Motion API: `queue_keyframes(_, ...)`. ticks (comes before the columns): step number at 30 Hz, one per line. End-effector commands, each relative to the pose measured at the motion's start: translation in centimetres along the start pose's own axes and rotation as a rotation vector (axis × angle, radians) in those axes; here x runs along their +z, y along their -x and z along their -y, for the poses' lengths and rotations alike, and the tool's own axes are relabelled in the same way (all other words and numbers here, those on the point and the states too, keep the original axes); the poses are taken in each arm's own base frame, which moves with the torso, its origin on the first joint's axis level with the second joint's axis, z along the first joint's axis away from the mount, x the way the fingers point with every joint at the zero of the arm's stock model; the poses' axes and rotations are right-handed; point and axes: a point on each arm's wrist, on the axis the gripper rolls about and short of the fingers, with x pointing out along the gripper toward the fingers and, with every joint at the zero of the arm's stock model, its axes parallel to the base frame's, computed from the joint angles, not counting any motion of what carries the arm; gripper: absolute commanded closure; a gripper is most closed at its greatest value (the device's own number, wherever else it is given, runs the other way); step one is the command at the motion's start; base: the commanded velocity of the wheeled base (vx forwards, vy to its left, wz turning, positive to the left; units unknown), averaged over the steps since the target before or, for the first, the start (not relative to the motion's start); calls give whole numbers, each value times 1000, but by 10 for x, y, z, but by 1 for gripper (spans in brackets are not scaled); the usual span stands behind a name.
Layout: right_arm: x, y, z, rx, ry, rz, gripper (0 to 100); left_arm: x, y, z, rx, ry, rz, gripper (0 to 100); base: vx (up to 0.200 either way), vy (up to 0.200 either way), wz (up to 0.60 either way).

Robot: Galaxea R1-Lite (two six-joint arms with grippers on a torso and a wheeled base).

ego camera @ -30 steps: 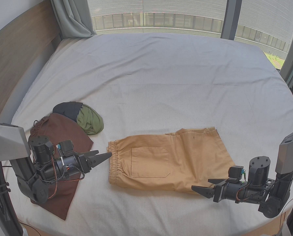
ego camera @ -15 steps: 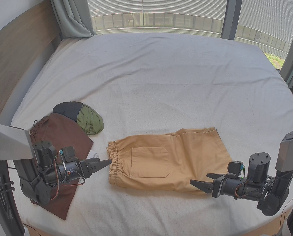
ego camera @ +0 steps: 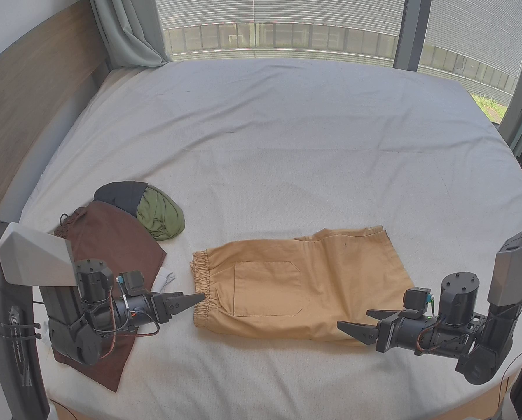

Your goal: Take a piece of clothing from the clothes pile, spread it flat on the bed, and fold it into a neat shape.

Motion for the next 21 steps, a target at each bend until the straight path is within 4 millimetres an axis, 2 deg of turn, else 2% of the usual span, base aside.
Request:
queue_keyframes(1, -3, -3, 2, -5, -3, -15, 0, -13, -9, -11, 10, 30, -36, 0, 0, 0, 0)
queue_keyframes(14, -7, -4, 4, -12, -8, -31, 0, -25, -24, -27, 18, 50, -59, 0, 0, 0, 0)
queue_keyframes(21, -9, -6, 5, -14, -9, -41, 0, -23, -32, -28, 2, 103, -50, 0, 0, 0, 0)
